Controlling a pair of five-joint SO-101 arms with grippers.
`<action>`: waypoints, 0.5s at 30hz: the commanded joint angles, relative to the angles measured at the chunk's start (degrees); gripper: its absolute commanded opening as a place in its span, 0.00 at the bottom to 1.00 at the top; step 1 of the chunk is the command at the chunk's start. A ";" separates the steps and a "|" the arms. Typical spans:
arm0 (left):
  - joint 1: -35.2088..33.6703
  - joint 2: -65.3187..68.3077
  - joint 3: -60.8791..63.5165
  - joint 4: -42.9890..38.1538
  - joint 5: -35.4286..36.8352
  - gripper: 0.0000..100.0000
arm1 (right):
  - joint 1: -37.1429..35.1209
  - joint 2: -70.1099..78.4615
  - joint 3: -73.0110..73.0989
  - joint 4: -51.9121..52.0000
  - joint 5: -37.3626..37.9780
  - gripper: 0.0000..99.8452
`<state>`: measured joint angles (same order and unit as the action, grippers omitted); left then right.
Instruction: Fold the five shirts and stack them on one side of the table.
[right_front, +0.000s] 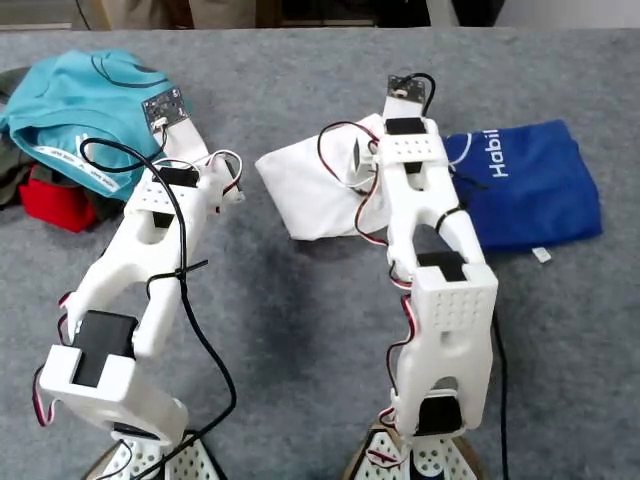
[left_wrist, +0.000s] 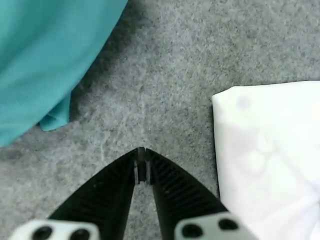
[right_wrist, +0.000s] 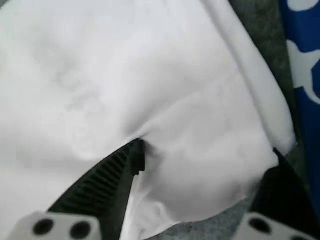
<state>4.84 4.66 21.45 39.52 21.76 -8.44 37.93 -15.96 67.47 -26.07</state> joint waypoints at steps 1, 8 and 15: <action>-0.79 -0.57 -2.46 0.18 -0.53 0.02 | -0.48 1.71 -2.33 -0.44 -0.79 0.36; -0.79 -0.57 -2.37 0.18 -0.53 0.02 | -0.48 5.93 -5.85 2.11 -4.04 0.35; -0.88 -0.57 -2.37 0.18 -0.53 0.02 | -0.40 6.02 -6.37 2.46 -4.04 0.01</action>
<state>4.84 4.66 21.45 39.52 21.76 -8.18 43.30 -22.02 69.85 -29.41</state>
